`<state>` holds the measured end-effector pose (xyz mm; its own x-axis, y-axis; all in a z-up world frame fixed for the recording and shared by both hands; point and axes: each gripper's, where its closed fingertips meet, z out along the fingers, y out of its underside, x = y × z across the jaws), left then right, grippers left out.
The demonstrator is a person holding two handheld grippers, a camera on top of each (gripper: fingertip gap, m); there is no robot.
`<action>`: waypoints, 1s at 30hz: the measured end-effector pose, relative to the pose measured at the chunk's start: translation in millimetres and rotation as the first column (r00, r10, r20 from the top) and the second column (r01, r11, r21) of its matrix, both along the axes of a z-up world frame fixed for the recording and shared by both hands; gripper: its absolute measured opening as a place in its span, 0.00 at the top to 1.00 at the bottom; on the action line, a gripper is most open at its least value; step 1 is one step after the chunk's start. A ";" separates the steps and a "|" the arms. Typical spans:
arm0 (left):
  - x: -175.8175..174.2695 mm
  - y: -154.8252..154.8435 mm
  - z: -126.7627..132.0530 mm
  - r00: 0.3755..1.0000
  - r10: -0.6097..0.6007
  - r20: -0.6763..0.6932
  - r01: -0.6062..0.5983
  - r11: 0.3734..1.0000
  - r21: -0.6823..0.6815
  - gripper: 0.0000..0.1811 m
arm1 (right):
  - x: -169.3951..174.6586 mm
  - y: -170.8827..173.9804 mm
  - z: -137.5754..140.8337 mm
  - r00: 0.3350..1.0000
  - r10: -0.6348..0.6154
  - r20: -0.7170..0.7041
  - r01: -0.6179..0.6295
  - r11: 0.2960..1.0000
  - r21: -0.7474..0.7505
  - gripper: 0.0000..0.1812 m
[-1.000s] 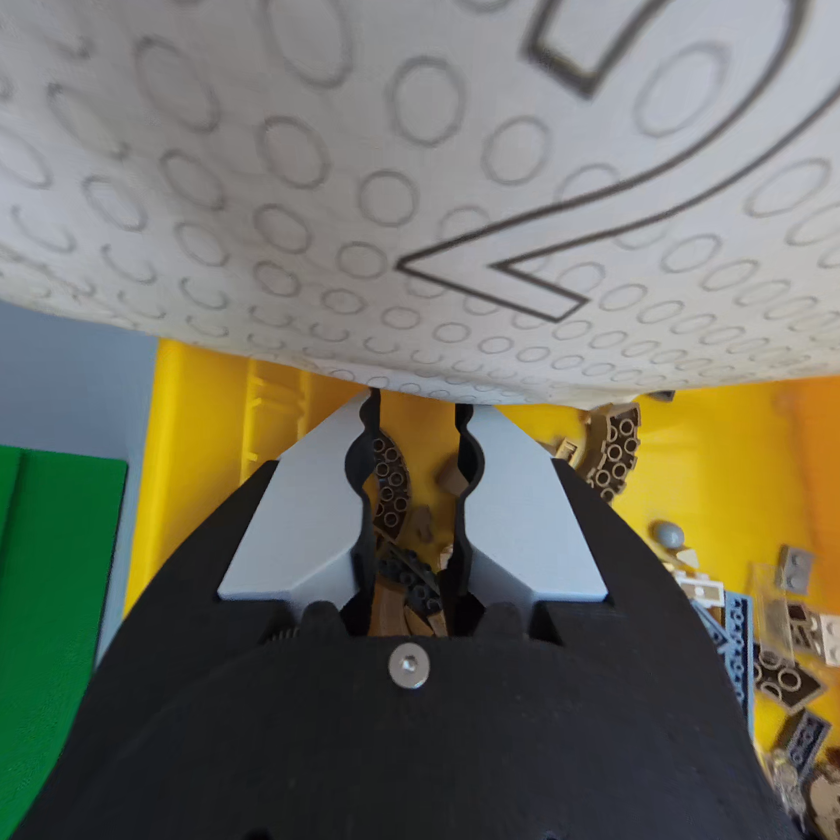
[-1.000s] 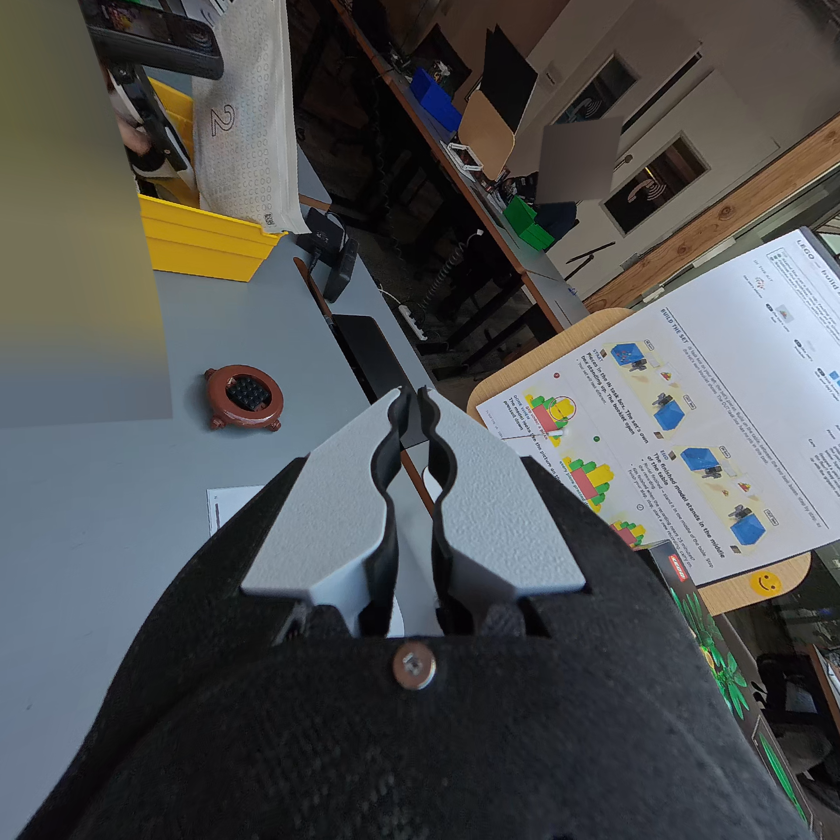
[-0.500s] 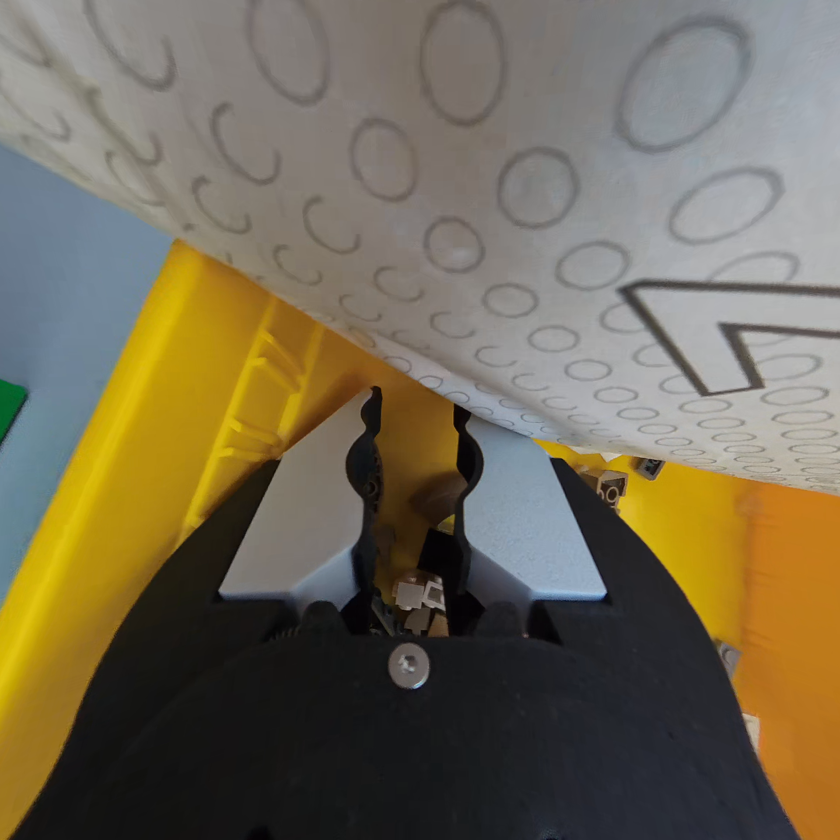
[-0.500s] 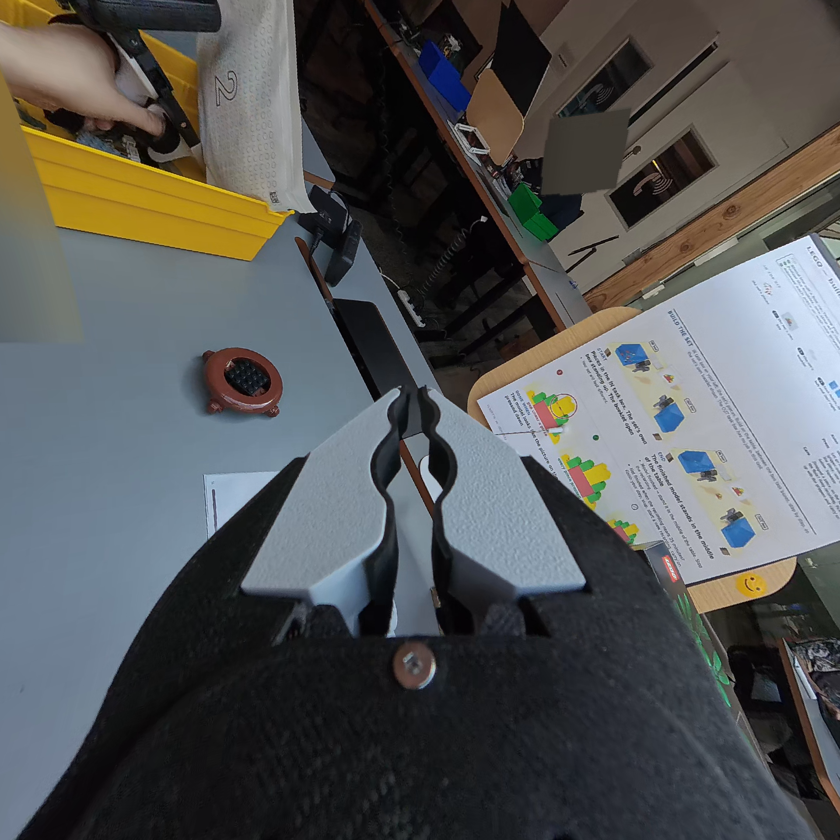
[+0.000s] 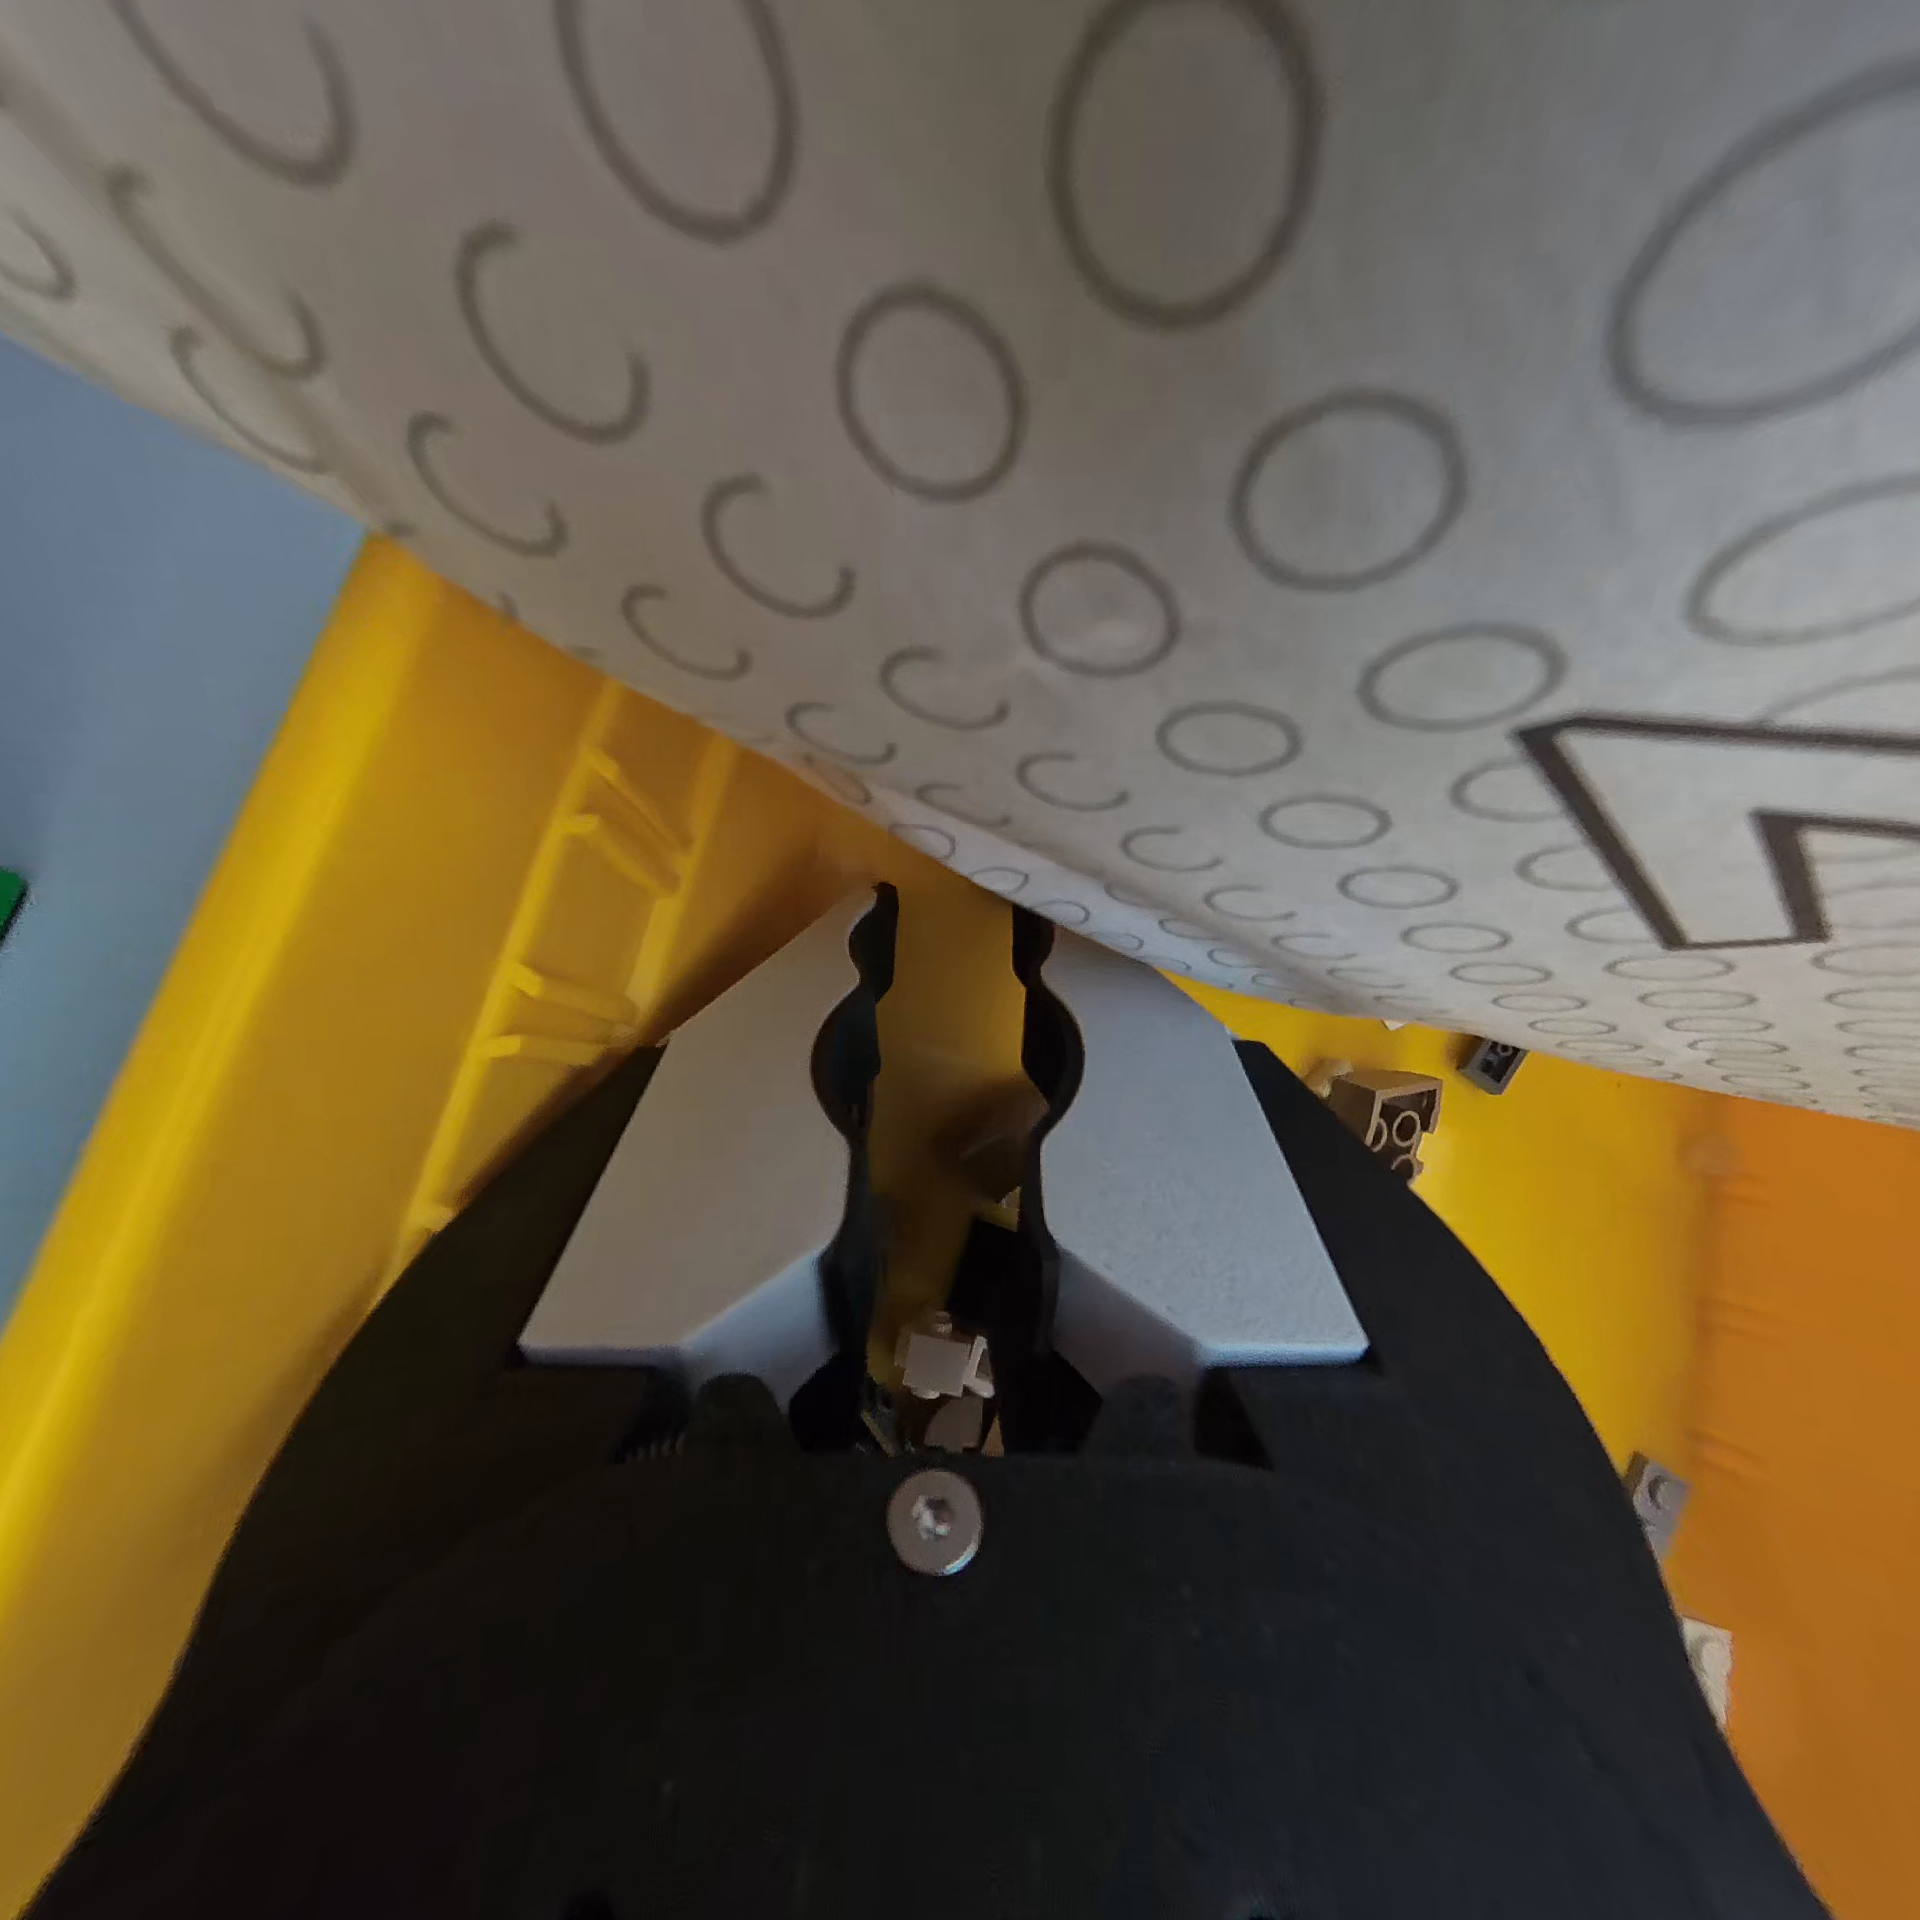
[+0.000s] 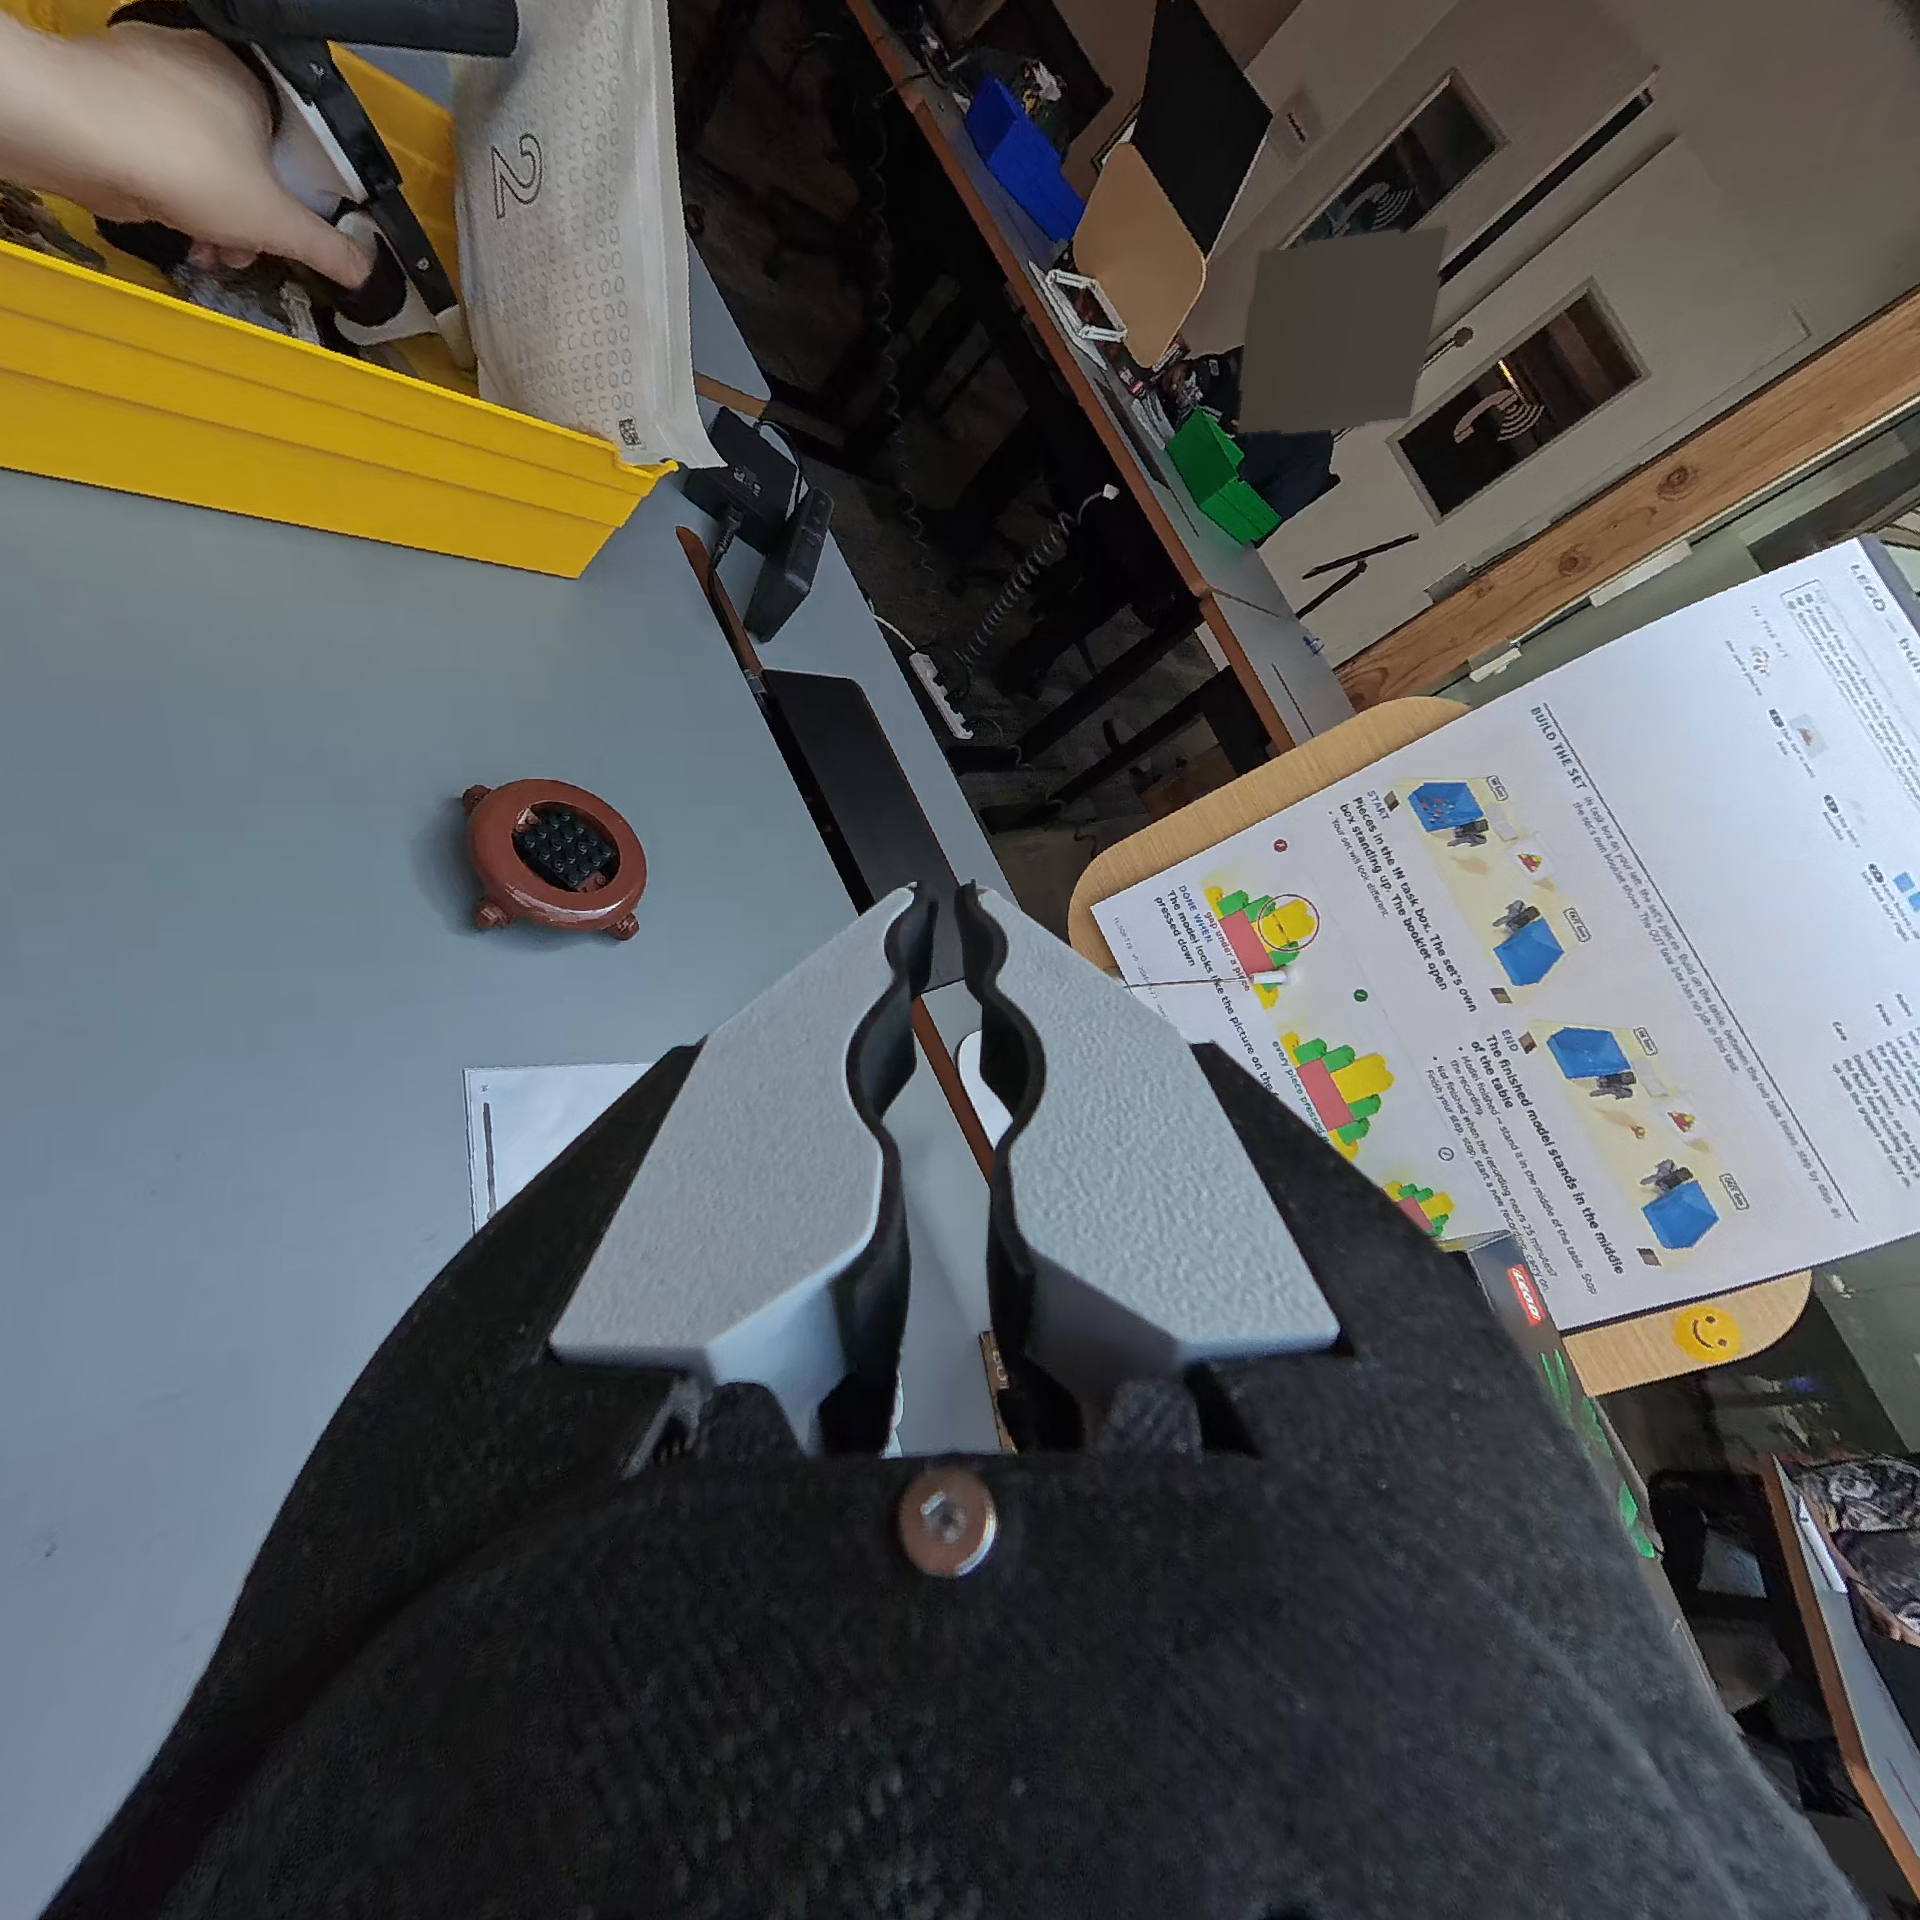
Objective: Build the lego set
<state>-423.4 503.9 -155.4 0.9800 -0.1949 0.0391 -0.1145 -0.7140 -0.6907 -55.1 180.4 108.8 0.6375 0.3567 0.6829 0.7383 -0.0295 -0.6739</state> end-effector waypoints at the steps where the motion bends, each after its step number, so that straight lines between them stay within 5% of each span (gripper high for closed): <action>1: -0.4 -2.6 -0.1 1.000 -0.005 0.002 0.005 1.000 -0.015 0.89 | 0.5 -0.2 0.1 1.000 0.000 0.000 0.000 1.000 0.000 0.98; 12: -7.4 -23.9 11.9 0.994 -0.101 -0.032 0.101 0.995 -0.002 0.87 | -3.3 -0.2 -0.5 1.000 0.014 0.000 -0.014 1.000 -0.001 0.98; 21: 6.8 -20.8 -0.3 0.939 -0.314 -0.138 0.305 0.949 -0.086 0.84 | -0.8 1.9 -4.1 1.000 0.006 0.008 -0.006 1.000 -0.014 0.97; 30: 6.0 -21.2 -3.8 0.948 -0.309 -0.077 0.300 0.948 -0.110 0.90 | -1.0 3.8 -7.5 1.000 0.006 0.020 -0.006 1.000 -0.026 0.97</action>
<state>-417.4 482.8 -159.3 0.8747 -0.4844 -0.0157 -0.3968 -0.6972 -0.5970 -56.1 184.2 101.2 0.6218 0.3784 0.6857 0.7517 -0.0427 -0.6581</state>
